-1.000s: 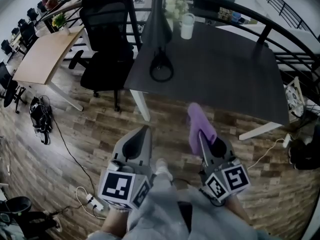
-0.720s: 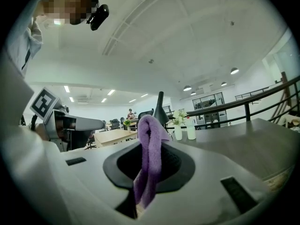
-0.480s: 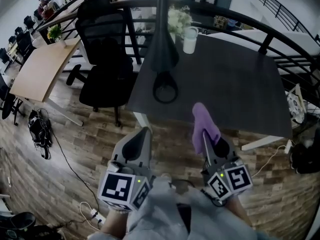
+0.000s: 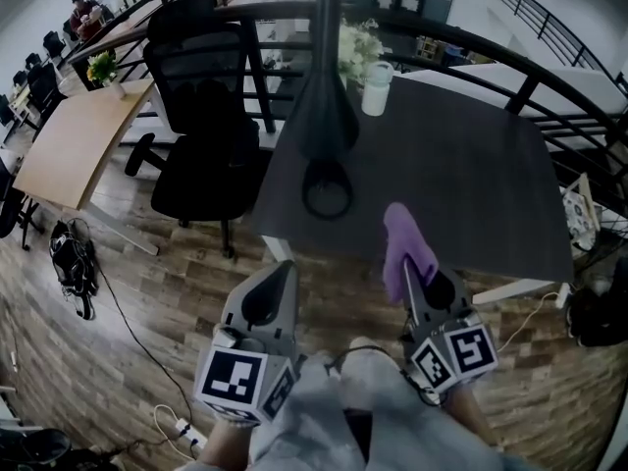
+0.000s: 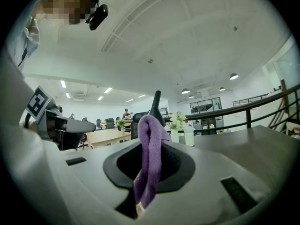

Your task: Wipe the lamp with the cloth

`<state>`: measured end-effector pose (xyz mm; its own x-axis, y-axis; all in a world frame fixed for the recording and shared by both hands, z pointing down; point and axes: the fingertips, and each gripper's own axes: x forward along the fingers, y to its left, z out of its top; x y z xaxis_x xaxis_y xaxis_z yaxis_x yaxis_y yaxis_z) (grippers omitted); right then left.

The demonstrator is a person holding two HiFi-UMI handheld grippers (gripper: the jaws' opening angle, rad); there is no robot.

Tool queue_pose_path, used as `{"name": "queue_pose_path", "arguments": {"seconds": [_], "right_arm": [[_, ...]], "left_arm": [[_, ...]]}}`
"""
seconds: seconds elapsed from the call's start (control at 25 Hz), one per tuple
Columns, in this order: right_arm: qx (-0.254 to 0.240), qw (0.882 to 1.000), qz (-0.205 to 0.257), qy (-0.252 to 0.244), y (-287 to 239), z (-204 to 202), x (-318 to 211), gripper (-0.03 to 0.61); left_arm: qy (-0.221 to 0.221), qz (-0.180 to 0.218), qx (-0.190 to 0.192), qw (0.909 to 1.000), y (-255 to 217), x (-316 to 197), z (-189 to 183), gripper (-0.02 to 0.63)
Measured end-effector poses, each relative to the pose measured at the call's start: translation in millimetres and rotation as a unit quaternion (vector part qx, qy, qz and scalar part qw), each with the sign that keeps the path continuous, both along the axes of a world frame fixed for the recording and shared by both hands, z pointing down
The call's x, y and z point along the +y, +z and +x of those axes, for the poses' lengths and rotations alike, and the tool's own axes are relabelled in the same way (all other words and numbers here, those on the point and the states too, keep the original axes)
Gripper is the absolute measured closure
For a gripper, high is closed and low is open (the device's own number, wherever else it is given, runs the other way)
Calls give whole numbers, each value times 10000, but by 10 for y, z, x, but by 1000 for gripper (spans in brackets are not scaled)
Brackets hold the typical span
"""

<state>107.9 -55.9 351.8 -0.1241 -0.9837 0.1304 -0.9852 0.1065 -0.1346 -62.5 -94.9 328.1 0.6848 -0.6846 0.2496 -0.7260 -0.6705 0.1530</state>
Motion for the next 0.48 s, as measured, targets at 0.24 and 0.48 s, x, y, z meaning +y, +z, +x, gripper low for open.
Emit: {"name": "queue_pose_path", "arguments": {"seconds": [0.24,0.48], "right_arm": [[44,9999,69,-93,-41,116,-261,528],[88,9993,210,-284,-120,312,-729,528]], "left_arm": [[-67,42,-3,10000,-3,-141,75,614],[-314,-28,-115,9994,16,-363,155,614]]}}
